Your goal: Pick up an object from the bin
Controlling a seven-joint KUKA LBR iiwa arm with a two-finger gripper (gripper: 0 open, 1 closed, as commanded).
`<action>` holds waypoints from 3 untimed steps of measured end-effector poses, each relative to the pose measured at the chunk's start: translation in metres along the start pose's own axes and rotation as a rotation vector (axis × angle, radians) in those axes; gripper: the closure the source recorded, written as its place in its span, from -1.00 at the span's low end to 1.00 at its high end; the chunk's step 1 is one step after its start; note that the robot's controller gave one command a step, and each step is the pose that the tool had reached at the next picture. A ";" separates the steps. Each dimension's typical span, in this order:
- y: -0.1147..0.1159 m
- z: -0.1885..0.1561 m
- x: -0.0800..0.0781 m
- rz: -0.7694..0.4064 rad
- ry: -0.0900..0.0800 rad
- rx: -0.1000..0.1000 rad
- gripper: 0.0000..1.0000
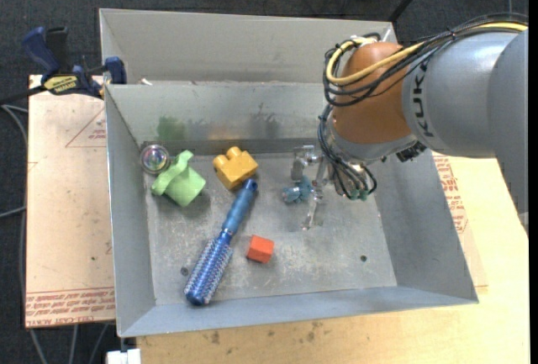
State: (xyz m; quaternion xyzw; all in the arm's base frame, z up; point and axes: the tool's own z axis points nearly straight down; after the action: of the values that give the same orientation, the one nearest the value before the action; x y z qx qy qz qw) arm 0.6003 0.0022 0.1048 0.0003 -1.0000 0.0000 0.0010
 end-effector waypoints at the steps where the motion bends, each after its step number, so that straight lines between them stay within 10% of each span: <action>1: -0.008 0.037 -0.030 0.020 -0.004 -0.002 -1.00; 2: -0.007 0.034 -0.030 0.021 -0.005 -0.002 1.00; 3: -0.018 -0.065 -0.011 0.019 -0.013 -0.001 1.00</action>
Offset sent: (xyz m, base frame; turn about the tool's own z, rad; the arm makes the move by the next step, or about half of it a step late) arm 0.0292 -0.0083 -0.0348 0.0204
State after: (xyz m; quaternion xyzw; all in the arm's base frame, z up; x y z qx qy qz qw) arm 0.6111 -0.0154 0.1696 -0.0093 -0.9999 -0.0003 -0.0054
